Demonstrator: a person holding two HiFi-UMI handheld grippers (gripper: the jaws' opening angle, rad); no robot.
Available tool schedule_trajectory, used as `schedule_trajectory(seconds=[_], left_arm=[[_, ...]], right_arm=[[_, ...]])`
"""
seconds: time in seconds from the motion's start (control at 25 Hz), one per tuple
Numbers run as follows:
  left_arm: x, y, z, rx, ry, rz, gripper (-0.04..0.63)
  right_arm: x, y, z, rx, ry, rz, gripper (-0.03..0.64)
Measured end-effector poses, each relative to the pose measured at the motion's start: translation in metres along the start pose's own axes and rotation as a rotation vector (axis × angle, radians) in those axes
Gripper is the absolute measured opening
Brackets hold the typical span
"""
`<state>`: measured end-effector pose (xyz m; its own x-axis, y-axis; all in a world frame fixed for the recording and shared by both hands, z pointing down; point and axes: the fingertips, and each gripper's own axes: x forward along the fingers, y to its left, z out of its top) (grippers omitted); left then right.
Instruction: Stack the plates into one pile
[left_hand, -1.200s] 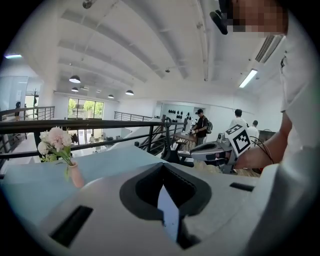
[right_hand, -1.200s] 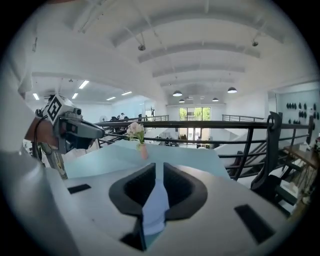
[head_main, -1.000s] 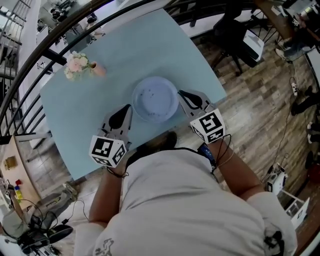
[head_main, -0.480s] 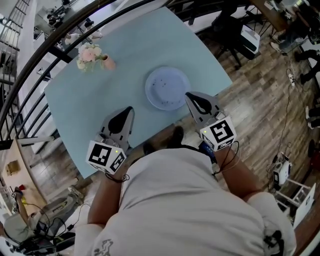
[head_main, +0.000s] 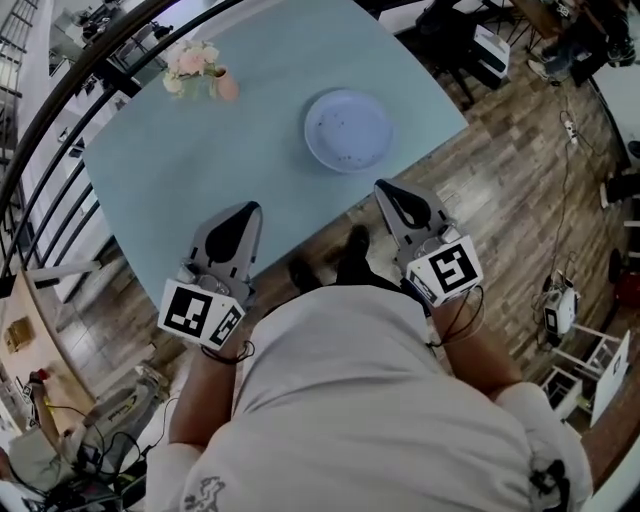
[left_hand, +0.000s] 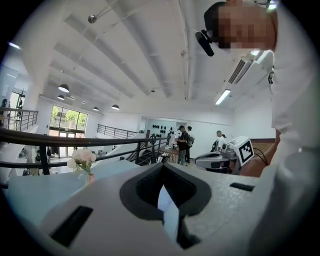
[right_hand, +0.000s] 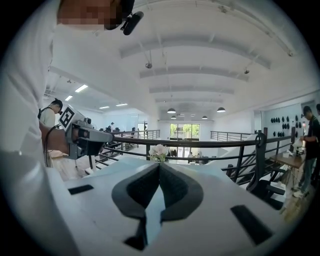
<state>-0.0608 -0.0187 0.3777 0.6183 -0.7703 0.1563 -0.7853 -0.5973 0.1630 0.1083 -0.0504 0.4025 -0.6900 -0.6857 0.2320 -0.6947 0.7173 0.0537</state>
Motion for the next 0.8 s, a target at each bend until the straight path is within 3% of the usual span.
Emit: schedule_trajectory(seconds=[0.4,0.8], left_arm=[[-0.035,-0.036,-0.001,0.022,-0.026,0.046,0.005],[-0.018,-0.130,-0.010,-0.005,-0.082,0.086,0.005]], right_arm=[[-0.037,0.024,0.014,-0.051,-0.022,0.057,0.005],[-0.113,0.019,0.002,-0.063,-0.084,0.141,0.005]])
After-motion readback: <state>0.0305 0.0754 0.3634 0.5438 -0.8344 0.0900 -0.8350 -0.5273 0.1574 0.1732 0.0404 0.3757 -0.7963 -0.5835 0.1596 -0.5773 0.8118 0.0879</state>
